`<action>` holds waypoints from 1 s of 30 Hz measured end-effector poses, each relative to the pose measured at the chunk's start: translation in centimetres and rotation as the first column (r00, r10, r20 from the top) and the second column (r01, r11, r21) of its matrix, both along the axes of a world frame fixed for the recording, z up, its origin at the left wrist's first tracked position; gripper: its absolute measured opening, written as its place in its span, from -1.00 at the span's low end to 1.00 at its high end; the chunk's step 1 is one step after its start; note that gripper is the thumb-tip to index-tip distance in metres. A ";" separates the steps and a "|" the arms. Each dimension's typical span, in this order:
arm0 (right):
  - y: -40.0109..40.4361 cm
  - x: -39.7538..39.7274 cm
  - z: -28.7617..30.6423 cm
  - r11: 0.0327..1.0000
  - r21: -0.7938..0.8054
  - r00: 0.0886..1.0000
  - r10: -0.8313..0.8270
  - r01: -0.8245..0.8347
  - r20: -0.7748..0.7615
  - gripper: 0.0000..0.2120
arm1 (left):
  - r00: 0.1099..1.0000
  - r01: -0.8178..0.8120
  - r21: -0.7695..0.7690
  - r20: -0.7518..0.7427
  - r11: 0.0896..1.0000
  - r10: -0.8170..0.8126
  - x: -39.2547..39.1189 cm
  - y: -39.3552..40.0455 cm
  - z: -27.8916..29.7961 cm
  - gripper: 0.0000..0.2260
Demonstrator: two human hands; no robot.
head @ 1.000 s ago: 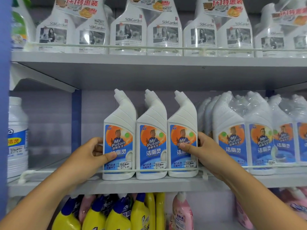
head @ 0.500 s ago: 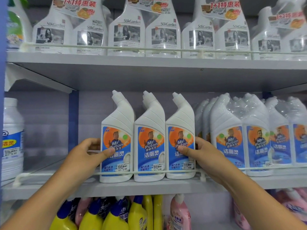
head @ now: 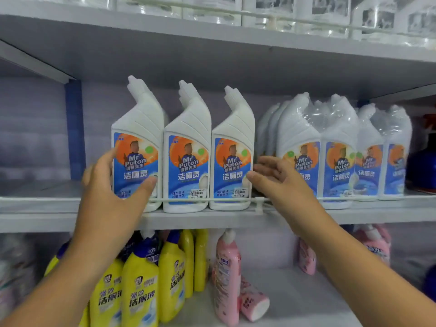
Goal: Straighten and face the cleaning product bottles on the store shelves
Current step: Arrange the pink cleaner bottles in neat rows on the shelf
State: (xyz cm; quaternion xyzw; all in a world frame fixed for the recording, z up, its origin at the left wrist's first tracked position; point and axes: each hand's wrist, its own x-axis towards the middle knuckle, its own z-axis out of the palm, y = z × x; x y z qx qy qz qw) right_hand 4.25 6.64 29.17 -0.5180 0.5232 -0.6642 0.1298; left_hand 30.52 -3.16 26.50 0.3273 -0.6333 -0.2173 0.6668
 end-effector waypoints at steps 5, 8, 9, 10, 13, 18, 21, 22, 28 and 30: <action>5.0 -2.9 -3.5 0.995 -0.092 0.999 0.048 -0.047 0.010 -0.70 | 0.996 0.009 -0.017 -0.092 1.000 -0.011 -4.9 5.5 -5.5 -0.44; 7.7 -5.8 -6.6 0.994 -0.080 0.996 0.074 -0.070 0.056 -0.68 | 0.983 0.114 0.080 -0.156 0.990 -0.101 -8.4 7.7 -9.0 -0.49; 8.4 -6.9 -7.8 0.995 -0.068 0.995 0.077 -0.072 0.068 -0.67 | 0.982 0.125 0.112 -0.154 0.986 -0.107 -9.5 8.5 -10.1 -0.51; 9.0 -8.1 -9.0 0.996 -0.053 0.994 0.072 -0.068 0.083 -0.66 | 0.984 0.130 0.148 -0.140 0.980 -0.109 -10.7 9.2 -11.2 -0.53; 10.2 -11.5 -13.0 0.997 0.013 0.988 0.069 -0.072 0.140 -0.70 | 0.988 0.141 0.262 -0.104 0.955 -0.118 -13.9 10.8 -14.6 -0.60; 9.6 -15.0 -19.3 0.958 0.241 0.969 0.099 -0.154 0.227 -0.77 | 0.996 0.090 0.409 -0.016 0.908 -0.092 -18.1 10.7 -19.5 -0.62; 8.8 -15.3 -22.0 0.894 0.391 0.957 0.117 -0.218 0.265 -0.80 | 0.998 0.047 0.504 0.008 0.862 -0.059 -19.5 9.6 -22.3 -0.62; 8.6 -15.2 -22.7 0.870 0.434 0.955 0.126 -0.236 0.268 -0.79 | 0.999 0.030 0.527 0.014 0.849 -0.043 -19.9 9.1 -23.0 -0.61; 5.5 -14.7 -27.0 0.748 0.623 0.969 0.118 -0.229 0.215 -0.74 | 0.994 -0.032 0.577 0.105 0.816 -0.035 -21.0 6.3 -24.9 -0.54; 3.8 -14.6 -27.7 0.716 0.666 0.977 0.118 -0.209 0.180 -0.76 | 0.995 -0.012 0.593 0.088 0.805 -0.050 -21.2 5.3 -25.1 -0.53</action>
